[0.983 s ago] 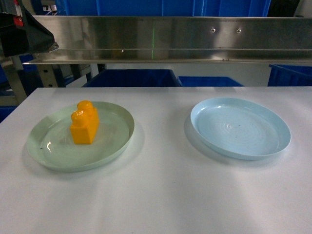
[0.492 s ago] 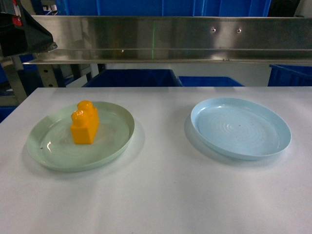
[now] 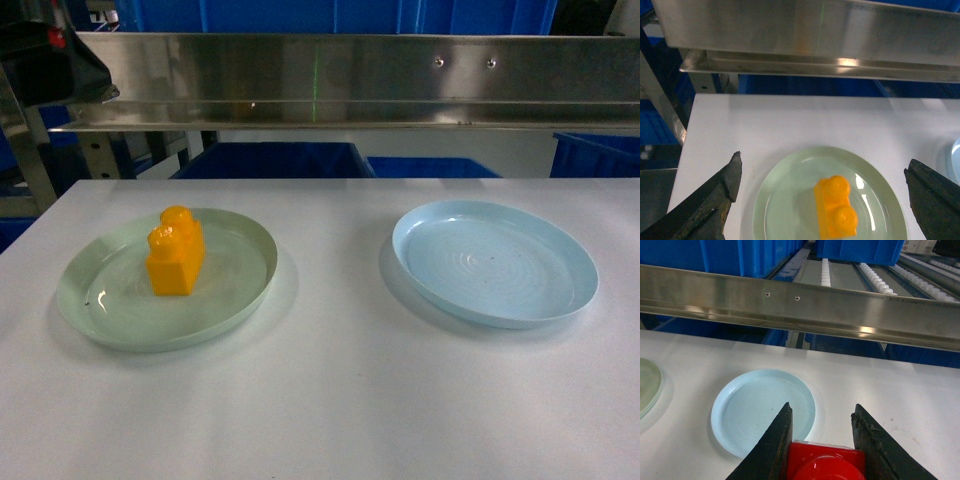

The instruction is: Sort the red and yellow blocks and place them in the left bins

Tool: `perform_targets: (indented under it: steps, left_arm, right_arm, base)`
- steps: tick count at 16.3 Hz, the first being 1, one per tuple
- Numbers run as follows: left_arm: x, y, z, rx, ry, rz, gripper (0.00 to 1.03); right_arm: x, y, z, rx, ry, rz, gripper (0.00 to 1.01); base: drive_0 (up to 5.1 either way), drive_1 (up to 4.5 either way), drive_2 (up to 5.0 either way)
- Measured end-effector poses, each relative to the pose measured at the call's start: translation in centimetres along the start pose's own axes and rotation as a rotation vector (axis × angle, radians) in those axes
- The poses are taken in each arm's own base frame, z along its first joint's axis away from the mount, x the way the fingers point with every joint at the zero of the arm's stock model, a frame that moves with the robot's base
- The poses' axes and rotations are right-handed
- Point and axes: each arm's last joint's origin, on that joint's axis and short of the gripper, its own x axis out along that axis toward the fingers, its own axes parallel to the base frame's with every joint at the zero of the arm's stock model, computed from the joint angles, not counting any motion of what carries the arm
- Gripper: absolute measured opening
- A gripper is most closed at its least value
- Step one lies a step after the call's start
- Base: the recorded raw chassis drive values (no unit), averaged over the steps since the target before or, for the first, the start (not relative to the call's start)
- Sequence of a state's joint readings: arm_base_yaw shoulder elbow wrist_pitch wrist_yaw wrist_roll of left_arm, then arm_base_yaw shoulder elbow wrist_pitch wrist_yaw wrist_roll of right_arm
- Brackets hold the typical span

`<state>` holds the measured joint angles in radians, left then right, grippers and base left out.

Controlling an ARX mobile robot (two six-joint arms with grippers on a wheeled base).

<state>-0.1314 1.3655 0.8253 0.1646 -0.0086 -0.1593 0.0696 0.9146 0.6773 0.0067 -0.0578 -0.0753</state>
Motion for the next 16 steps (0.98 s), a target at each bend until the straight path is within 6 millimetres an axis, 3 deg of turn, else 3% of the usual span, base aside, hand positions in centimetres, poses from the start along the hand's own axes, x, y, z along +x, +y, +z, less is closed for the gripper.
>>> perform_targets:
  steps: [2,4,7,8,16]
  left_arm:
    - [1.7,-2.5,1.4,-0.001,0.035,-0.017,0.98]
    - [3.3,-4.4,1.3,-0.012,0.14,-0.035,0.98]
    - [5.0,-4.7,-0.6,0.002,0.256,0.076,0.98]
    - [6.1,-5.0,-2.4,0.023,0.339,0.089,0.98]
    - [6.8,-5.0,-4.3,0.067,0.368,0.097,0.98]
  right_arm:
    - [0.0,0.0,0.0,0.0,0.0,0.0,0.3]
    - [0.0,0.0,0.0,0.0,-0.001,0.0,0.3]
    - [0.0,0.0,0.0,0.0,-0.001,0.0,0.29]
    - [0.0,0.0,0.0,0.0,-0.001,0.0,0.29]
    - [0.0,0.0,0.0,0.0,-0.001,0.0,0.29]
  base:
    - [0.0,0.0,0.0]
    - [0.0,0.0,0.0]
    - [0.0,0.0,0.0]
    - [0.0,0.0,0.0]
    - [0.0,0.0,0.0]
